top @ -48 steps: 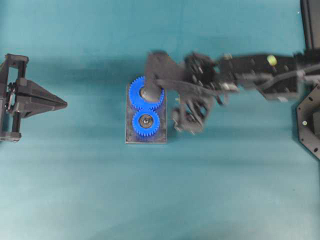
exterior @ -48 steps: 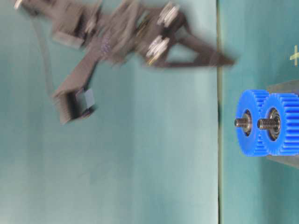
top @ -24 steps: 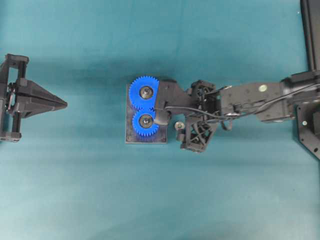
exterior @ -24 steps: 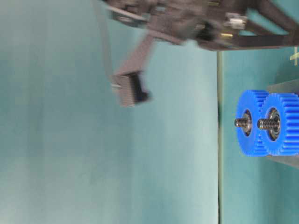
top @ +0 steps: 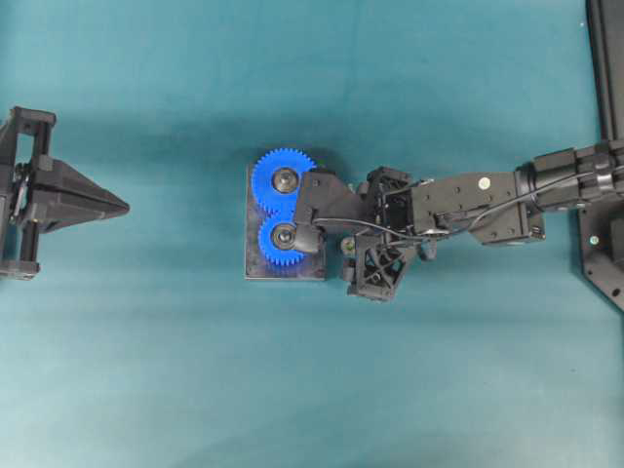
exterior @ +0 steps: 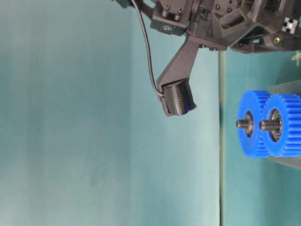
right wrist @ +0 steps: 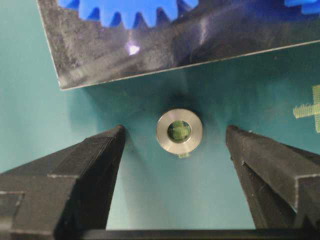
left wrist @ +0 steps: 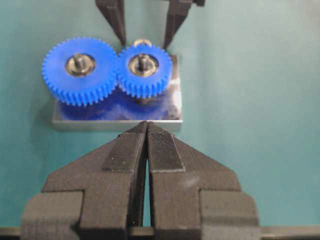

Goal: Insert the washer onto the shaft.
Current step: 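Grasp the lower silver washer with the right gripper and lift it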

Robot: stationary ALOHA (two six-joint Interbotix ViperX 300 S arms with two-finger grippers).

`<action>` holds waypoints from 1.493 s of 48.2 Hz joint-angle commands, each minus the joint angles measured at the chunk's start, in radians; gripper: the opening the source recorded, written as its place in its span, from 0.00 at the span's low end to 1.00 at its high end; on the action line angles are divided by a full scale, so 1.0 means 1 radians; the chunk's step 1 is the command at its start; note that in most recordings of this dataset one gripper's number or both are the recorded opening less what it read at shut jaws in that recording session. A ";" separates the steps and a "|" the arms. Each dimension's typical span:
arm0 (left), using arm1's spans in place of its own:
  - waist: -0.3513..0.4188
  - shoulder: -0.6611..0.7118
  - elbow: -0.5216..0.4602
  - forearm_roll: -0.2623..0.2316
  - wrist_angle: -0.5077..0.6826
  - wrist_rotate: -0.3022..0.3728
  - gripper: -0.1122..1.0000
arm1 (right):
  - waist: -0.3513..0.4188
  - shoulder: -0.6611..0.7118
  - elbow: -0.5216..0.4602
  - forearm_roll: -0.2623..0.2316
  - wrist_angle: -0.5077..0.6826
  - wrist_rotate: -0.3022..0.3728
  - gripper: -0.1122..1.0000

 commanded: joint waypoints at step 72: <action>-0.003 0.006 -0.029 0.003 -0.005 -0.003 0.10 | 0.003 -0.107 -0.273 -0.012 0.201 -0.015 0.38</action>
